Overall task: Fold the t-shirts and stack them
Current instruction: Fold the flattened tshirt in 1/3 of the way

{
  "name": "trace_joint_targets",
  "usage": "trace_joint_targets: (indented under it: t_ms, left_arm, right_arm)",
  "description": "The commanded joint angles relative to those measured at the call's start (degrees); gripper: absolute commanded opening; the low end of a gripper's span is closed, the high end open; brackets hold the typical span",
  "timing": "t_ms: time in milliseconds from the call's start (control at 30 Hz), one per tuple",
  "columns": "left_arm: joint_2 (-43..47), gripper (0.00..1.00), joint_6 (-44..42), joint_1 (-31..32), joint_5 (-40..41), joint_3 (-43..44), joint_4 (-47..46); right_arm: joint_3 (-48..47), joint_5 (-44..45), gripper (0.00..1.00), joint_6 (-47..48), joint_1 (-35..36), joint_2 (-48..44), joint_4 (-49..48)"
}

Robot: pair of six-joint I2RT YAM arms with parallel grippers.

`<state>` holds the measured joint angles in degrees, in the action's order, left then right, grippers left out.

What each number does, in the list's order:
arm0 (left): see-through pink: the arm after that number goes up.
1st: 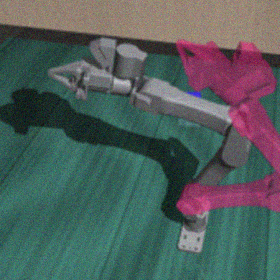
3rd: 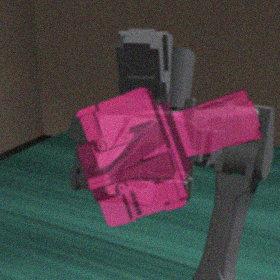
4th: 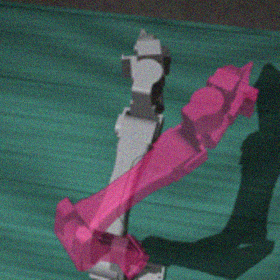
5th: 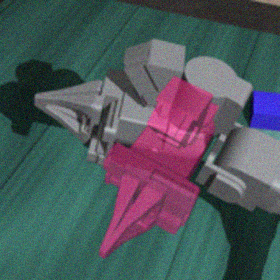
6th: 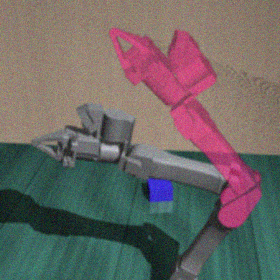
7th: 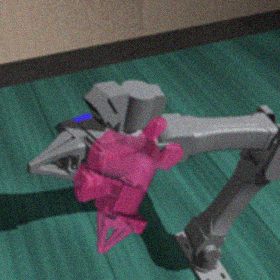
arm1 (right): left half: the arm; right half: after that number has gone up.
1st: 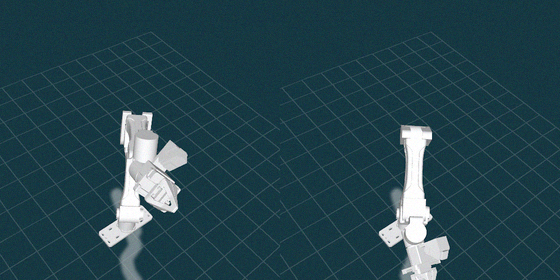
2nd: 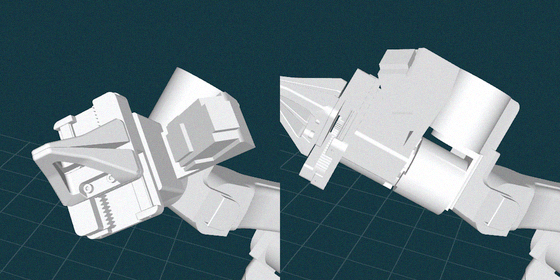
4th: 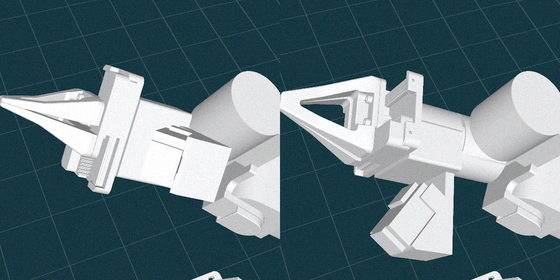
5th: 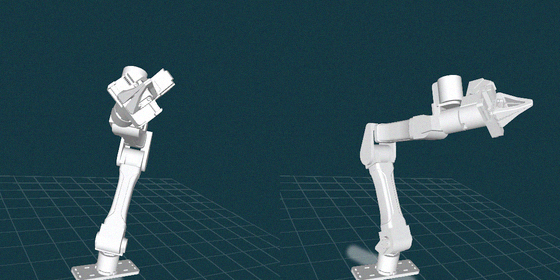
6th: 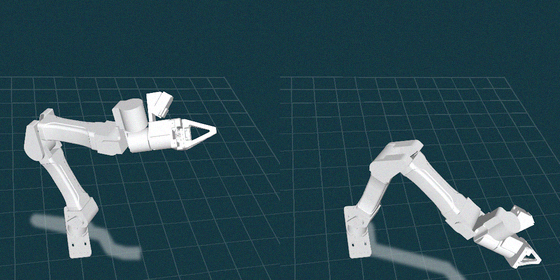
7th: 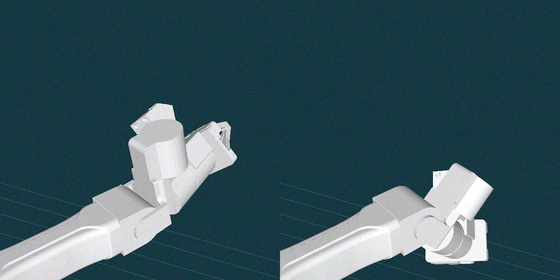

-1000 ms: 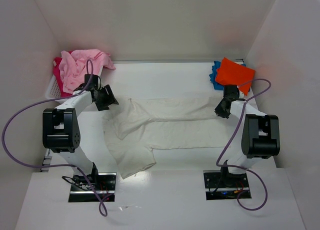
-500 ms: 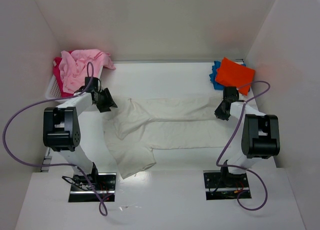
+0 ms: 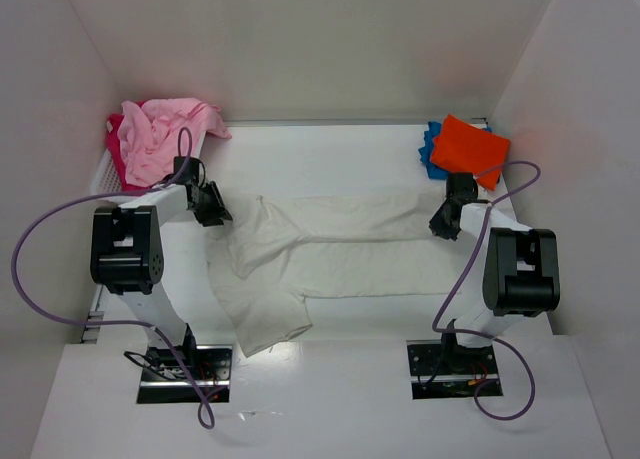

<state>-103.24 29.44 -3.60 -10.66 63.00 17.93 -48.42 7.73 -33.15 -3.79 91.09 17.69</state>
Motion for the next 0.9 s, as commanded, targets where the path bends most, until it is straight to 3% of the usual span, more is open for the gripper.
trace_joint_targets:
  t_ms: [0, 333, 867]
  left_arm:
    - [0.3, 0.39, -1.9, -0.4, 2.7, 1.8, -2.9]
    - [-0.2, 0.01, -2.3, -0.4, 2.7, 2.3, -4.5]
    - [1.3, 0.00, -6.7, -0.4, 4.8, 10.3, -0.8]
  right_arm:
    - [0.0, 1.1, 0.19, 0.1, -0.4, -1.7, -1.6]
    - [0.0, 1.6, 0.17, 0.1, -0.4, -2.8, -1.6]
    - [0.0, 2.1, 0.04, 0.1, -0.4, -3.4, -2.7]
